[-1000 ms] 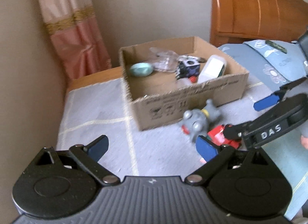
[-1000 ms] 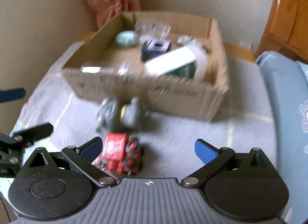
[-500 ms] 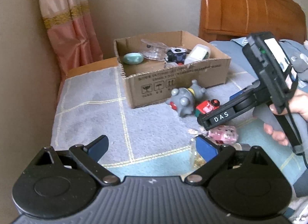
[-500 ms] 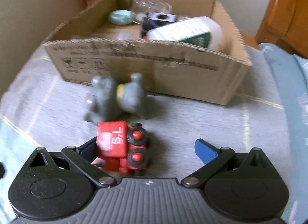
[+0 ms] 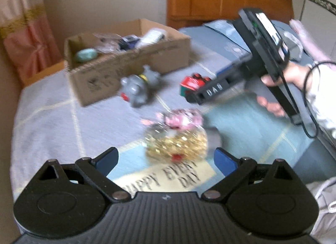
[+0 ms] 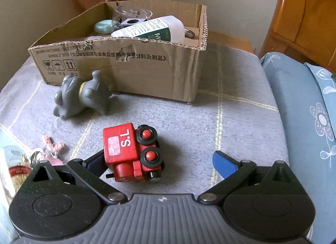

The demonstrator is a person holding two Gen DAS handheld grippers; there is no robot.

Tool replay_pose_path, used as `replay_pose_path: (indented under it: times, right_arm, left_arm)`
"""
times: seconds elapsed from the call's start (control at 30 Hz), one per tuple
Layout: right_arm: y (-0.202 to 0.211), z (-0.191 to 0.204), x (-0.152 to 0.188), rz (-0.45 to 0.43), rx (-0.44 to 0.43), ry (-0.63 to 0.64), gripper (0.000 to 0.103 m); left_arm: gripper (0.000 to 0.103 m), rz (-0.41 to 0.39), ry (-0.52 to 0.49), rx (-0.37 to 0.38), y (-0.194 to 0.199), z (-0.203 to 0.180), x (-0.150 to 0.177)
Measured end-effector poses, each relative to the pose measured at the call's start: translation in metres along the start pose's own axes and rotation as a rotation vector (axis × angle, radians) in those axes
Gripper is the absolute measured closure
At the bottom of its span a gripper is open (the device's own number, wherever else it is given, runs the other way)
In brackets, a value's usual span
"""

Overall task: Organize rigid objects
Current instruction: 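Move left tool to gold capsule bottle while right tool approaches red S.L toy train, then close right tool on red toy train while left tool lowers around capsule bottle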

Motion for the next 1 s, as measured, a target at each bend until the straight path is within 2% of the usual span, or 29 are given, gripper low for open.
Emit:
replay_pose_path:
  times: [0.33, 0.43, 0.73, 1.0]
  right_arm:
    - [0.001, -0.002, 0.008, -0.017, -0.009, 0.007, 0.000]
    - [0.003, -0.004, 0.009, -0.023, -0.011, 0.008, 0.000]
    - [0.003, -0.004, 0.011, -0.028, -0.013, 0.012, 0.000]
    - [0.004, -0.005, 0.012, -0.030, -0.019, 0.019, 0.000]
  left_arm:
    - [0.005, 0.112, 0.000, 0.024, -0.034, -0.020, 0.018]
    - [0.003, 0.097, -0.024, 0.016, -0.038, -0.026, 0.015]
    - [0.001, 0.054, 0.017, -0.027, -0.053, -0.024, 0.001]
    - [0.001, 0.055, 0.027, -0.082, -0.053, -0.013, 0.001]
Point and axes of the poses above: each gripper's, at about its wrist camera, not at the fingertips, and y roughly against the way its jaws point, z to its left, x to its underside, the point moved 2 cm from there along -y, roughly the way its jaws point, and after that the axes turned 8 degrees about -y, right-handed, at the moved point
